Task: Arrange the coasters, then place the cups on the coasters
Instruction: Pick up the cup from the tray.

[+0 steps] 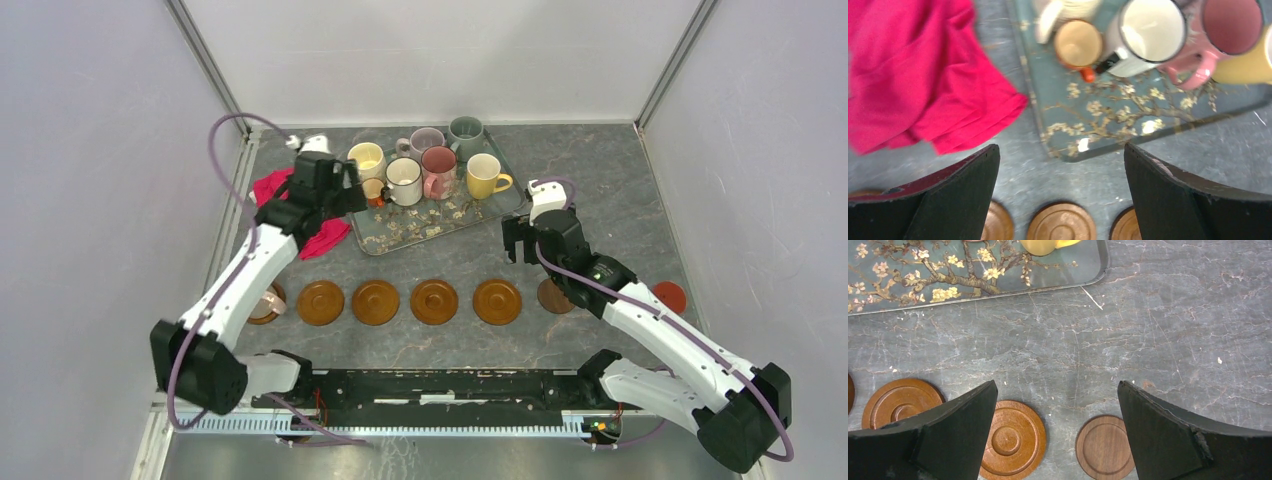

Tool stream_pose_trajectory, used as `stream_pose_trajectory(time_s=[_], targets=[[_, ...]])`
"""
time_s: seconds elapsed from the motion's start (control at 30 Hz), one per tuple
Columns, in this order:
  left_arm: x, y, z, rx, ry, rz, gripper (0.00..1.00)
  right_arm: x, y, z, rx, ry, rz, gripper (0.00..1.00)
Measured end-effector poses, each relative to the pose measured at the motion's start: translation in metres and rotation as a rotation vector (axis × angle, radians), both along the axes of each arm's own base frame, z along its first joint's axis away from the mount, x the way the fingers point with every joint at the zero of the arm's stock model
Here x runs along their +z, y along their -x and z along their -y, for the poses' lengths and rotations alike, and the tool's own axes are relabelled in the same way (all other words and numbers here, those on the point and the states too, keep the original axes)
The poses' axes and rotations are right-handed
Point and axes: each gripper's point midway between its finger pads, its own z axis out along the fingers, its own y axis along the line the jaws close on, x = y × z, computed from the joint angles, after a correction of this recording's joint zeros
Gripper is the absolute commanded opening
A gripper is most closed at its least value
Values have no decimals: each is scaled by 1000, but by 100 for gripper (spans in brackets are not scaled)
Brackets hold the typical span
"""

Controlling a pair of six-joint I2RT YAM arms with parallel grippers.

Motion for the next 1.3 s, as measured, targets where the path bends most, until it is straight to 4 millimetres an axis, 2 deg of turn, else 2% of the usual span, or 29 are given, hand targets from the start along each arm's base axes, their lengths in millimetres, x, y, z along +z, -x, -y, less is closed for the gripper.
stream_pose_trajectory(time_s=[0.13, 0.37, 0.67, 0.9, 1.3], targets=[[-14, -22, 48, -132, -7, -30, 100, 0, 0, 4, -11, 16, 2, 98], [-30, -51, 115, -289, -26, -58, 100, 6, 1, 9, -29, 17, 19, 98], [-45, -70, 185, -405, -31, -71, 89, 26, 5, 18, -56, 7, 56, 98], [-64, -91, 209, -421, -42, -95, 81, 37, 10, 25, -77, -11, 84, 98], [-90, -112, 221, -417, -110, -122, 64, 44, 14, 30, -88, -13, 94, 98]])
